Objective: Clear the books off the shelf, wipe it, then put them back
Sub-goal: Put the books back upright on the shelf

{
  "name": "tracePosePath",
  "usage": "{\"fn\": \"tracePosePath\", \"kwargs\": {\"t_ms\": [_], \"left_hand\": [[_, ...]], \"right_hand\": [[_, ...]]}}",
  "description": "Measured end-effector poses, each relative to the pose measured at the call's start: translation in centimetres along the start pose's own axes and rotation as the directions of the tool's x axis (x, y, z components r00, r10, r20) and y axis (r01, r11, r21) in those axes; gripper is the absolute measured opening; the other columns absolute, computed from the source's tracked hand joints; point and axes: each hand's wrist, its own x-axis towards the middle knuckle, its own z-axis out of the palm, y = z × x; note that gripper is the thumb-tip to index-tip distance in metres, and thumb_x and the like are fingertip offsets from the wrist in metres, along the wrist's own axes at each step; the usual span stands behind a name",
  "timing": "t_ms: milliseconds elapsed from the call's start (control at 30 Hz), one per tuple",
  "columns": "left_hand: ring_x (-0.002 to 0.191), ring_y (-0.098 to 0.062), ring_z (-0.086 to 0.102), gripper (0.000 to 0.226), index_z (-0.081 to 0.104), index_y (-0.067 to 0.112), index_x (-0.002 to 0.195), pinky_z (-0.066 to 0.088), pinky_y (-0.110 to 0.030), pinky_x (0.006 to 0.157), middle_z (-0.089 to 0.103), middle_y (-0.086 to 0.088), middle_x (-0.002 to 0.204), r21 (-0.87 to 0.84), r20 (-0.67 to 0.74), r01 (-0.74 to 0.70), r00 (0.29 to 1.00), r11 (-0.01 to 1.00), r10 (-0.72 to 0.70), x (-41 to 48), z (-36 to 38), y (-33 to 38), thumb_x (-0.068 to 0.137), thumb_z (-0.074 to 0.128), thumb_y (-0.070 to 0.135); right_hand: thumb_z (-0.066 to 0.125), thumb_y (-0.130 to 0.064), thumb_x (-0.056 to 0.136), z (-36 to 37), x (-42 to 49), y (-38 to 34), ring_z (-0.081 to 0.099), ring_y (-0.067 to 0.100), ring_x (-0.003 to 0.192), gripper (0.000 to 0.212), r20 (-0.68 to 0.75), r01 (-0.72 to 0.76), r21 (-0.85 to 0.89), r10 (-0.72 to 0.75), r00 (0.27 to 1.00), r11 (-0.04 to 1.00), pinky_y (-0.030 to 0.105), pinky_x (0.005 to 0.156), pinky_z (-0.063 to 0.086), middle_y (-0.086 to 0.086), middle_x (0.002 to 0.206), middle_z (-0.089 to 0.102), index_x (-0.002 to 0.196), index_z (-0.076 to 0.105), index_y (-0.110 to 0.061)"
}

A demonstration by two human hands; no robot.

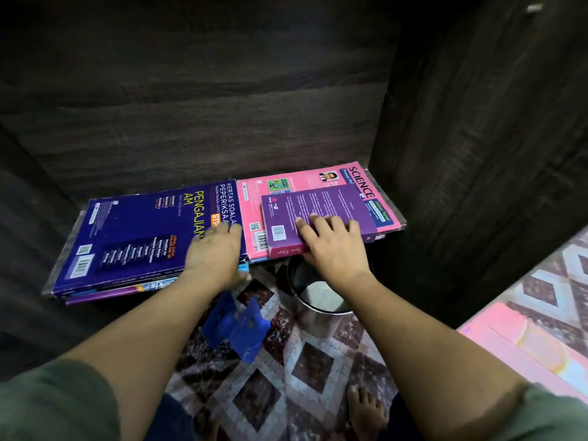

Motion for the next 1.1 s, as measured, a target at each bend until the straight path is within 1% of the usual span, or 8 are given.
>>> {"fn": "tracePosePath", "kwargs": {"t_ms": [100,200,367,533,600,733,867,1100], "left_hand": [[0.131,-0.022,0.04,0.088,0.033,0.018,0.14,0.035,-0.041,0.109,0.04,-0.002,0.141,0.0,-0.04,-0.103,0.994,0.995,0.103,0.1,-0.1,1.2,0.073,0.073,0.057],[0.131,-0.02,0.041,0.076,0.035,0.02,0.139,0.032,-0.041,0.111,0.042,0.0,0.14,0.021,-0.068,-0.181,0.981,0.983,0.182,0.5,-0.1,2.5,0.079,0.069,0.052],[0.125,-0.02,0.046,0.061,0.039,0.019,0.136,0.03,-0.036,0.11,0.046,0.0,0.135,0.01,-0.113,-0.206,0.972,0.979,0.206,0.9,0.5,3.9,0.085,0.066,0.041],[0.128,-0.028,0.045,0.06,0.042,0.01,0.138,0.033,-0.037,0.109,0.047,-0.011,0.139,0.027,-0.182,-0.245,0.952,0.969,0.245,1.1,1.8,5.6,0.086,0.067,0.027],[0.133,-0.033,0.041,0.06,0.039,0.007,0.141,0.032,-0.042,0.111,0.042,-0.016,0.145,0.042,-0.172,-0.266,0.947,0.963,0.27,1.6,2.0,6.5,0.088,0.064,0.018],[0.137,-0.04,0.033,0.059,0.021,0.006,0.148,0.037,-0.048,0.108,0.028,-0.021,0.152,0.186,-0.13,-0.241,0.955,0.952,0.267,2.9,1.8,8.8,0.094,0.046,0.004],[0.139,-0.048,0.023,0.069,0.003,0.007,0.153,0.033,-0.054,0.109,0.012,-0.024,0.157,0.251,-0.04,-0.239,0.966,0.938,0.257,3.7,1.1,10.0,0.095,0.038,-0.007],[0.142,-0.05,0.015,0.074,-0.006,0.01,0.153,0.025,-0.055,0.113,0.001,-0.022,0.159,0.239,0.017,-0.233,0.972,0.943,0.236,3.7,0.7,10.2,0.095,0.033,-0.011]], "right_hand": [[0.084,-0.035,0.061,-0.3,-0.5,1.2,0.064,0.032,0.095,0.068,-0.03,-0.06,0.077,0.062,0.998,0.995,0.044,0.078,0.05,0.008,0.111,0.067,0.122,0.063,-0.014],[0.084,-0.02,0.064,-1.3,0.6,2.9,0.064,0.037,0.103,0.067,-0.071,-0.265,0.267,0.293,0.953,0.927,0.05,0.086,0.054,0.014,0.117,0.065,0.125,0.06,-0.006],[0.06,-0.018,0.089,-3.8,3.1,6.9,0.056,0.033,0.113,0.051,-0.009,-0.555,0.603,0.701,0.714,0.573,0.042,0.09,0.044,0.005,0.137,0.047,0.137,0.046,-0.016],[0.058,-0.031,0.094,-3.8,4.5,9.9,0.055,0.034,0.112,0.047,0.07,-0.648,0.697,0.87,0.488,0.307,0.038,0.088,0.041,0.012,0.126,0.055,0.135,0.046,-0.013],[0.059,-0.031,0.094,-3.9,4.5,10.4,0.055,0.033,0.113,0.048,0.086,-0.665,0.684,0.872,0.482,0.3,0.037,0.09,0.041,0.012,0.126,0.056,0.137,0.044,-0.013],[0.059,-0.026,0.093,-4.3,3.9,9.6,0.056,0.031,0.111,0.045,0.07,-0.644,0.647,0.809,0.584,0.409,0.036,0.087,0.041,0.009,0.126,0.054,0.135,0.045,-0.016],[0.059,-0.025,0.093,-4.5,3.6,8.7,0.056,0.033,0.111,0.048,0.014,-0.644,0.579,0.784,0.621,0.5,0.042,0.083,0.045,0.007,0.132,0.048,0.137,0.042,-0.017],[0.052,-0.019,0.094,-5.8,3.6,10.7,0.049,0.038,0.109,0.078,0.039,-0.723,0.375,0.769,0.638,0.581,0.049,0.076,0.043,0.016,0.135,0.036,0.151,0.006,-0.046]]}}
